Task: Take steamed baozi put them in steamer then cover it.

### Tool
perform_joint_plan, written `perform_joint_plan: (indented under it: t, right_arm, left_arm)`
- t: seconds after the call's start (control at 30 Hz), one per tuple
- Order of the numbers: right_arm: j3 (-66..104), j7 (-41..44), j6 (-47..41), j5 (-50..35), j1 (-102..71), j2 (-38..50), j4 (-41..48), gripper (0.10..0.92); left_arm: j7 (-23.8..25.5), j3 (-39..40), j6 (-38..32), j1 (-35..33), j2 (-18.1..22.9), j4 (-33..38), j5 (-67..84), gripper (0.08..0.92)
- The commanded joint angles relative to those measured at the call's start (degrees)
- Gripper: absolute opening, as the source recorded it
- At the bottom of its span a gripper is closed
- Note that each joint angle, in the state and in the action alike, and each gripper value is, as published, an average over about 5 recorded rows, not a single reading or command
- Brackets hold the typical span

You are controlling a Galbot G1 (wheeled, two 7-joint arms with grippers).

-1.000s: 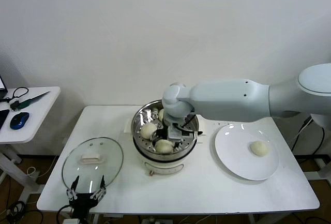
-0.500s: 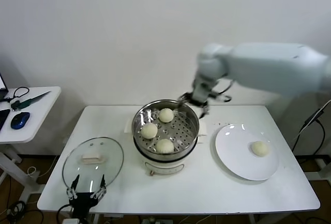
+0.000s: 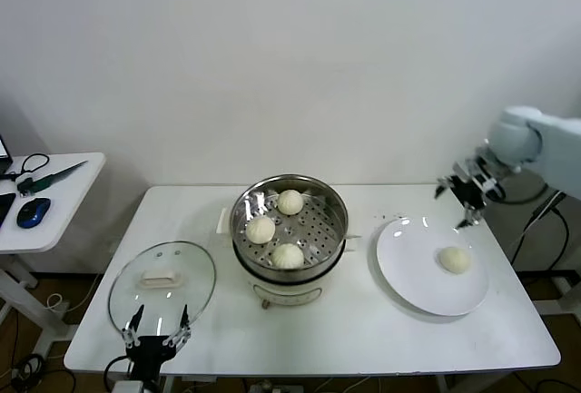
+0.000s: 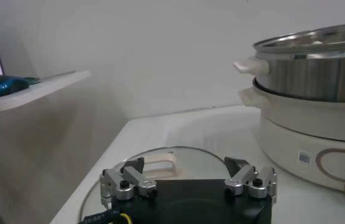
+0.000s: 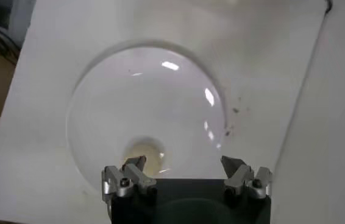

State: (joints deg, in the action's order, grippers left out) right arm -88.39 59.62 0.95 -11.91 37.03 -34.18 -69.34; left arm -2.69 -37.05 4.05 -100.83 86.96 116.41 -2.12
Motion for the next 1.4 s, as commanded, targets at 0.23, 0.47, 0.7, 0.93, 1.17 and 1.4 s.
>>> perform_joint_plan:
  t: [0.23,0.47,0.7,0.93,1.17,1.4]
  right_arm:
    - [24.94,-0.93,-1.8,8.22,-28.91,-0.94,17.03,0.823]
    - [27.89,-1.71,-1.85,8.11,-31.81,-4.89,20.15,0.823]
    - [29.29,-2.28,-2.35,8.31,-32.85,-7.39,22.32,0.823]
    - [29.45,-2.38,-3.07,9.42,-32.82,-7.58,22.27,0.799]
    - [25.25,-1.05,-5.27,4.68,-27.95,-6.02,18.76,0.7]
    - [1.16,0.16,-8.83,-12.58,-1.17,-4.46,5.82,0.646]
  left_arm:
    - [0.03,-0.09,-0.01,-0.27,0.25,-0.36,-0.13,0.823]
    - [-0.07,-0.4,-0.11,-0.66,0.3,-0.51,-0.11,0.823]
    - [-0.18,-0.44,-0.16,-1.03,0.29,-0.69,-0.15,0.823]
    - [-0.16,-0.39,-0.03,-1.18,0.26,-0.45,-0.14,0.823]
    - [-0.12,-0.2,0.01,-1.1,0.19,-0.34,-0.14,0.823]
    - [-0.15,-0.32,-0.05,-1.35,-0.01,-0.09,-0.09,0.823]
